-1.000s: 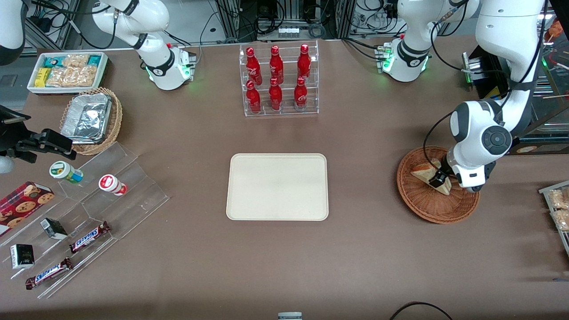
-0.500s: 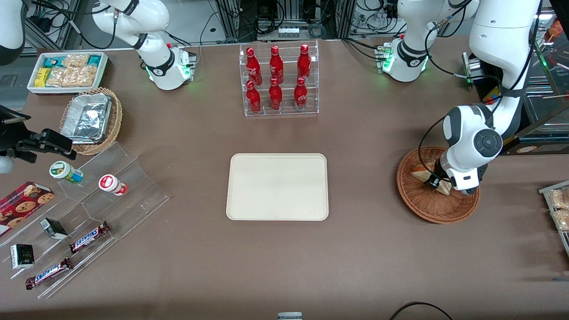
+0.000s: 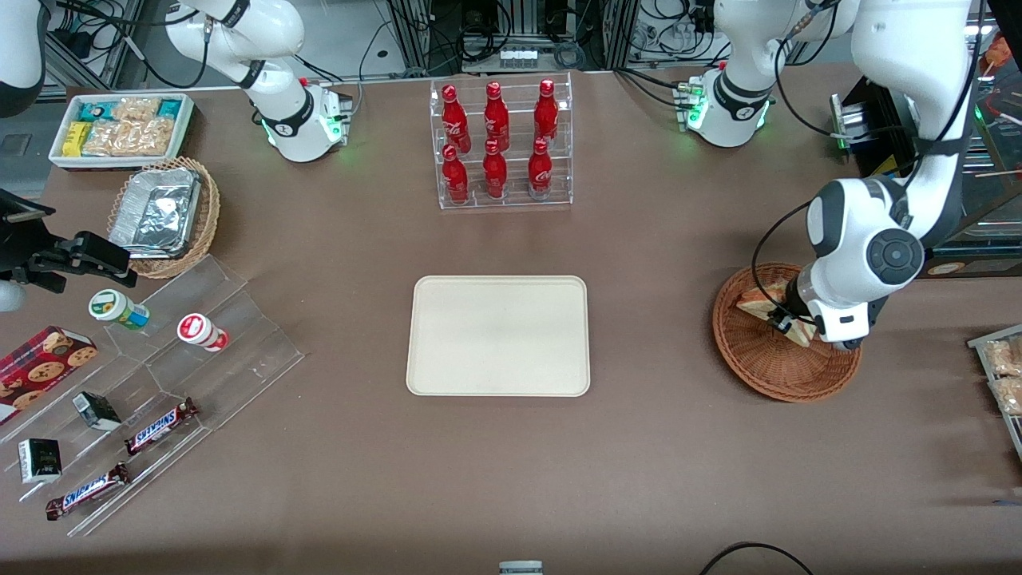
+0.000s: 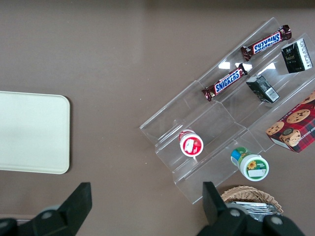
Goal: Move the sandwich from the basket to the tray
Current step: 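Carry the held sandwich with the left gripper over the cream tray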
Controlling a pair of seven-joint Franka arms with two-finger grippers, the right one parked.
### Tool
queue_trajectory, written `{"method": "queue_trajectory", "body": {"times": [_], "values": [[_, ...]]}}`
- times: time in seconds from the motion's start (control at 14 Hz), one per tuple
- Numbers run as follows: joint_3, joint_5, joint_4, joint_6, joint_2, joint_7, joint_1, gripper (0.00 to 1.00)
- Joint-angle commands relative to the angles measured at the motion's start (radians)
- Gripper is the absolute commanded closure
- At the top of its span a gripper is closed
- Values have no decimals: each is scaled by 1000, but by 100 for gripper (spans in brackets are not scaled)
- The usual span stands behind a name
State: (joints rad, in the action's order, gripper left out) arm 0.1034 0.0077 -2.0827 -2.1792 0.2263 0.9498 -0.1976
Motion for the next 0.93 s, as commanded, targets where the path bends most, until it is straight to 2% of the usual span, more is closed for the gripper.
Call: {"method": "queue_trajectory", "body": {"times": [0.0,0.36,0.5,0.57,0.86], "values": [[6,11,151,81,56,-19,-132,68],[2,28,328,111,200,-52,-356,70],[-30,3,358,95,232,-158,-387,70],[-45,-14,383,95,251,-175,-393,74],[-103,-17,388,32,281,-271,-395,77]]}}
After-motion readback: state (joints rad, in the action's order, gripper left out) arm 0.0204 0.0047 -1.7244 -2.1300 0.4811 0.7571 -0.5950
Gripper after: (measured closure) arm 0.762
